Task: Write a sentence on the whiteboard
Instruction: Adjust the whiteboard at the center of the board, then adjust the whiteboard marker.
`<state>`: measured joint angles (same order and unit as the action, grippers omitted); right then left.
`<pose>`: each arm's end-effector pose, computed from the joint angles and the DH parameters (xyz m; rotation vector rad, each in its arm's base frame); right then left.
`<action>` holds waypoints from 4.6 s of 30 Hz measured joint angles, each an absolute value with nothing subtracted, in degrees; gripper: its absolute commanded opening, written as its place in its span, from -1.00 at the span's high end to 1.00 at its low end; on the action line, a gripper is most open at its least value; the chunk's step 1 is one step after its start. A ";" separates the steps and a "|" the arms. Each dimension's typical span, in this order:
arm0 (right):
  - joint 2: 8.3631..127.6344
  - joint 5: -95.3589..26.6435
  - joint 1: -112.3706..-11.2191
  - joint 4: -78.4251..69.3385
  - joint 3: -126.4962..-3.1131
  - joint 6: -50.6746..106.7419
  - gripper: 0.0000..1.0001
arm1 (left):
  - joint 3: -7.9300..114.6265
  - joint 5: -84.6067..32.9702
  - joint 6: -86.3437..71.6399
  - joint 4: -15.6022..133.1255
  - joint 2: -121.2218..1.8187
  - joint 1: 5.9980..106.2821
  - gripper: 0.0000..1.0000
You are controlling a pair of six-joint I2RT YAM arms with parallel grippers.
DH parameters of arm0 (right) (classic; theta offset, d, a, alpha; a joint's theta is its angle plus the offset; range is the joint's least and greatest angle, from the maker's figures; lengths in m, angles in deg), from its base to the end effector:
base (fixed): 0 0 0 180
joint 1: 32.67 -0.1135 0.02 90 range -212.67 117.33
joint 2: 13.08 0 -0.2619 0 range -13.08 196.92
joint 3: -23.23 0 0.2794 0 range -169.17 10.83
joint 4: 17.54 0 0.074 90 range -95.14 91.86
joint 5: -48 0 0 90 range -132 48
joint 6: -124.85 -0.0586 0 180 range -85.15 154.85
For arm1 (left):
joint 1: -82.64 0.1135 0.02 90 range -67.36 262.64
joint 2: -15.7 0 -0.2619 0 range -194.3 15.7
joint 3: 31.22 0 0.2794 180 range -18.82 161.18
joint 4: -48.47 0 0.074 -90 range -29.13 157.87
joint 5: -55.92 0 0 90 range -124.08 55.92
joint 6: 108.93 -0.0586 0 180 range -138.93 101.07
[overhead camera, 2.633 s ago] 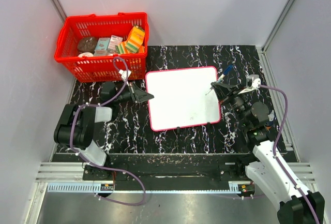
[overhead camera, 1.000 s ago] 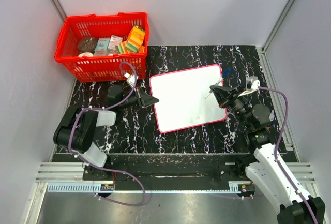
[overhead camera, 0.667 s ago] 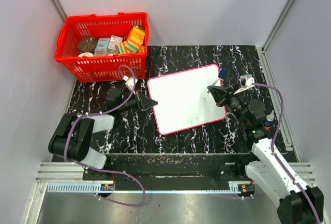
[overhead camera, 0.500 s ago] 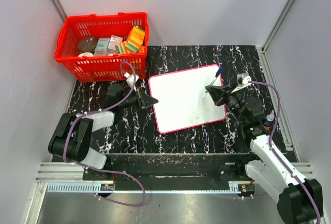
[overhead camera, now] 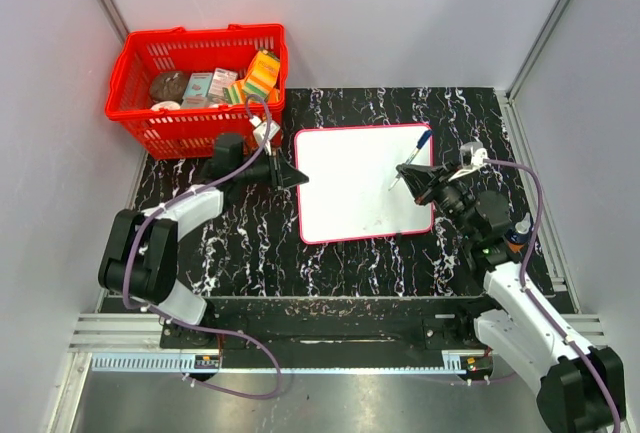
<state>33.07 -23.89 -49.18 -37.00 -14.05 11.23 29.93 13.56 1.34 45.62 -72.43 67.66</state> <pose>0.2270 0.0863 0.2831 -0.1835 1.4309 0.7975 0.3404 -0.1359 0.2021 0.4715 1.9925 -1.2144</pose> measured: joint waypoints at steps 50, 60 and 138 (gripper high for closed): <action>59.73 -33.66 -71.13 -59.11 -22.32 24.24 1.00 | 19.33 -11.18 -8.60 50.73 -63.12 60.75 1.00; 74.29 -37.00 -74.56 -75.44 -22.80 30.49 1.00 | 19.16 -15.14 -10.92 49.16 -63.12 59.55 1.00; 41.40 -39.41 -74.93 -19.44 -41.73 2.42 0.15 | 51.79 16.71 0.75 60.40 -59.47 47.96 1.00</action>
